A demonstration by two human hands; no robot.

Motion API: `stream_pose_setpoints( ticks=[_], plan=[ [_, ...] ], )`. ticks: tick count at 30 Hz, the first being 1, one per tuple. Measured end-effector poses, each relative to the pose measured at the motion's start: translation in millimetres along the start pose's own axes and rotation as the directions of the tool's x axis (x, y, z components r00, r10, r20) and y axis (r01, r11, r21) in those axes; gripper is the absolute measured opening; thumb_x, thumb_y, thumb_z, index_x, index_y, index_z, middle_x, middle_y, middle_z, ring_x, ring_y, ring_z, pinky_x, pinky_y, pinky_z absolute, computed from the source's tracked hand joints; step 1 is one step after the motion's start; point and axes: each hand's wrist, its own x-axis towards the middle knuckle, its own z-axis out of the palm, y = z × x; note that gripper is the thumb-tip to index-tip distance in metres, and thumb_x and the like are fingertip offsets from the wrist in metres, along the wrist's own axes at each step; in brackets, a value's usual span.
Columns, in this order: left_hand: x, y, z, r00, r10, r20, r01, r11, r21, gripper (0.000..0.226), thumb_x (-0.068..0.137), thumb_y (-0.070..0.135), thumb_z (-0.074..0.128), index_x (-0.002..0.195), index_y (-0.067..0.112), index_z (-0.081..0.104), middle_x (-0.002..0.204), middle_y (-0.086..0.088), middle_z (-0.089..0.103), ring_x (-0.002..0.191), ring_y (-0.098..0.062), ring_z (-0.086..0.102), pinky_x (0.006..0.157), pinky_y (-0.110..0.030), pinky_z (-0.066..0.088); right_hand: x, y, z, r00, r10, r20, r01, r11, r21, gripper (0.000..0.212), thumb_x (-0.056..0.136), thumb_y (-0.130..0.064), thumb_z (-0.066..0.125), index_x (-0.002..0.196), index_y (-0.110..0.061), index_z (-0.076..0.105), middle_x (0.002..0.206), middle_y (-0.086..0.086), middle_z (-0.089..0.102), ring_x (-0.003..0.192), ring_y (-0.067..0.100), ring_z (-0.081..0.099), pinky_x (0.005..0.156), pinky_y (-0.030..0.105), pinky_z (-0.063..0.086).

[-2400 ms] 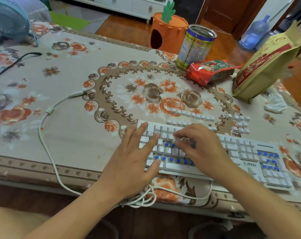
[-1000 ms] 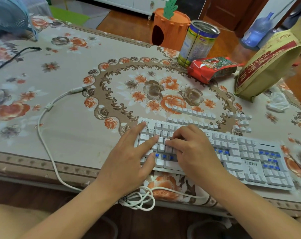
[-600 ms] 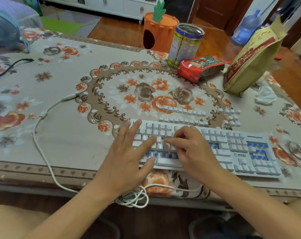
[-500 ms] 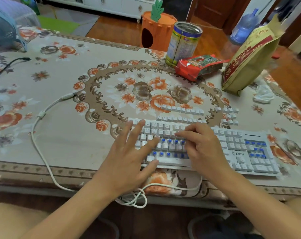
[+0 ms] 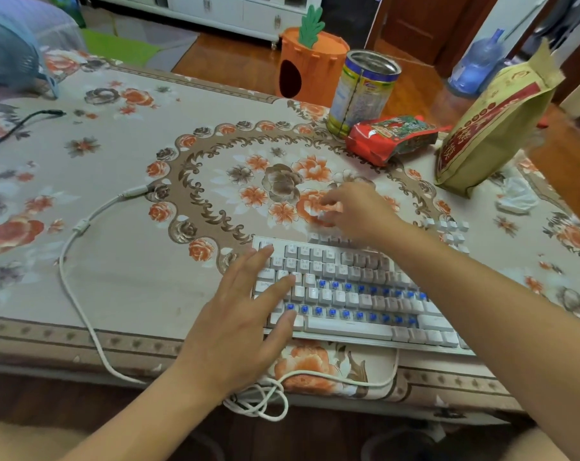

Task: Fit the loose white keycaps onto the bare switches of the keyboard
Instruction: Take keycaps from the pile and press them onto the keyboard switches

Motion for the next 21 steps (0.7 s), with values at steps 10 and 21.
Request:
stream_pose_setpoints(
  ticks=[10, 21],
  plan=[
    [-1, -1, -2, 0.998, -0.023, -0.052, 0.022, 1.0, -0.017, 0.049, 0.098, 0.042, 0.048, 0.136, 0.014, 0.063, 0.155, -0.007, 0.04, 0.147, -0.024, 0.035, 0.104, -0.028, 0.039, 21, -10, 14, 1.0, -0.022, -0.009, 0.022, 0.997, -0.079, 0.017, 0.09, -0.015, 0.067, 0.104, -0.02, 0.075, 0.101, 0.001, 0.071, 0.093, 0.022, 0.063, 0.077, 0.036, 0.054],
    [15, 17, 7, 0.997, 0.043, 0.061, -0.051, 0.989, 0.139, 0.053, 0.098, 0.055, 0.044, 0.14, 0.029, 0.062, 0.167, -0.009, 0.026, 0.155, -0.034, 0.016, 0.12, -0.051, 0.027, -79, -12, -22, 0.978, -0.009, -0.207, 0.067, 0.958, 0.278, 0.016, 0.092, -0.014, 0.069, 0.103, -0.023, 0.075, 0.096, -0.006, 0.059, 0.087, 0.01, 0.06, 0.086, 0.035, 0.054]
  ],
)
